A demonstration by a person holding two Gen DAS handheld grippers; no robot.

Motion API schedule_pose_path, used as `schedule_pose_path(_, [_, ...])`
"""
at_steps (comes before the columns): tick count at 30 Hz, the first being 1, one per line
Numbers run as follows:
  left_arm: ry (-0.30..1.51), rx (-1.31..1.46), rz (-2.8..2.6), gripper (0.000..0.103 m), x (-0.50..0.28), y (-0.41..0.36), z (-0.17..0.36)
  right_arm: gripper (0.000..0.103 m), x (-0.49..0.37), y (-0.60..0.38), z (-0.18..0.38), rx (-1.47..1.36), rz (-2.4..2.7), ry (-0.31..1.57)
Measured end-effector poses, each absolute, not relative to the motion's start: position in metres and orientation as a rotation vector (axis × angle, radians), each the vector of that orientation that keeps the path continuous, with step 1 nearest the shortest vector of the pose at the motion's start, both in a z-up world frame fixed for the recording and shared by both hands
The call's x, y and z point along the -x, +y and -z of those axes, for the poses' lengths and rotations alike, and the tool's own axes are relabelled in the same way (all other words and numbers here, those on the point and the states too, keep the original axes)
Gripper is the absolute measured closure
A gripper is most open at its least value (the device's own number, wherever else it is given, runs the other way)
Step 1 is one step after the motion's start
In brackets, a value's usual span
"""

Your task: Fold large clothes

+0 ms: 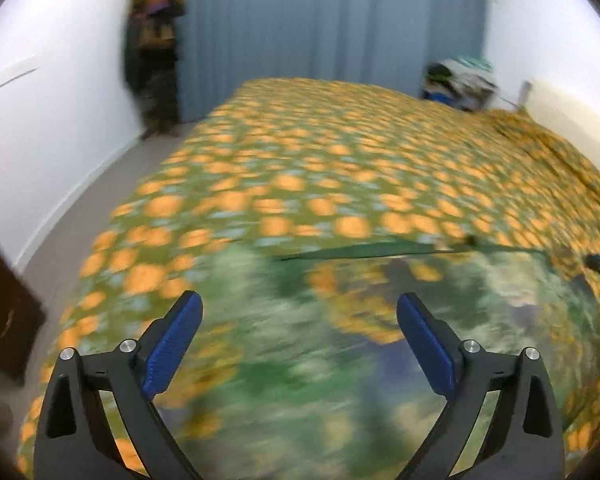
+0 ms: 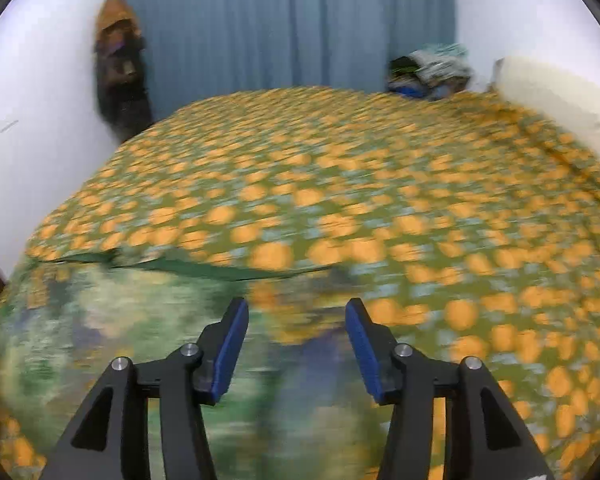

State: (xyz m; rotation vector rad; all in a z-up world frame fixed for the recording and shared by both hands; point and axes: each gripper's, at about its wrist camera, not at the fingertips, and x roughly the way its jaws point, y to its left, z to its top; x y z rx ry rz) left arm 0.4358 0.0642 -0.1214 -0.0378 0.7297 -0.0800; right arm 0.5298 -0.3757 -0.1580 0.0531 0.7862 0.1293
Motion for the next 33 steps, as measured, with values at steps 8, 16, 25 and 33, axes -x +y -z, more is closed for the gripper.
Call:
schedule_pose_path(8, [0.913,-0.172,0.205,0.008,-0.484,-0.014,0.185,0.051,-0.556,-0.247,0.216,0.014,-0.380,0.955])
schedule_pose_path(16, [0.938,0.043,-0.022,0.004,-0.494,0.123,0.219,0.052,-0.565,-0.358,0.232,0.061,-0.119,0.936])
schedule_pose_path(25, [0.906,0.214,0.001,0.002,-0.493,0.138,0.237,0.052,-0.554,-0.397,0.265,-0.140,-0.085,0.820])
schedule_pose_path(33, [0.902,0.258,0.024,0.002,-0.494,0.146,0.240,0.052,-0.553,-0.402,0.267,-0.193,-0.119,0.817])
